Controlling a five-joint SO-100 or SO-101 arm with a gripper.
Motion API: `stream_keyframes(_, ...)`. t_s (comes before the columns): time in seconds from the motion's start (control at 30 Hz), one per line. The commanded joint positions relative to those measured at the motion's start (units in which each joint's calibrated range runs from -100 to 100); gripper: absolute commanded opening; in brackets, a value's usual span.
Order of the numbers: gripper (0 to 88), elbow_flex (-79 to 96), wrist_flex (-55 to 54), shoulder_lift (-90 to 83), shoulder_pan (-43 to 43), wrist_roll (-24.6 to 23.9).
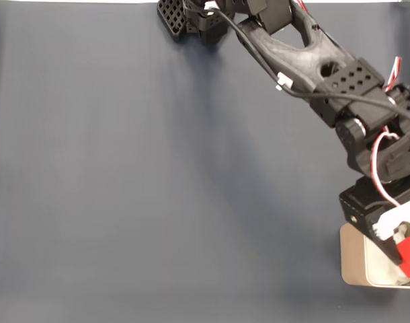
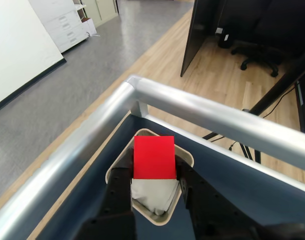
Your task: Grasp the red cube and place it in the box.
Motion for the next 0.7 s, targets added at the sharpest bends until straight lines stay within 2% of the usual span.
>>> stream_keyframes(0.0, 0.0, -0.83, -1.27, -4.28, -0.64, -0.54)
stream_keyframes(0.3, 1.4, 0.54, -1.35, -5.15, -0.64, -0.34)
stream_keyframes(0.5, 24.1, 0.82, -1.84, -5.41, -0.43, -0.88)
stream_keyframes(0.67, 35.0, 0.82, -2.58, -5.75, -0.21, -0.63)
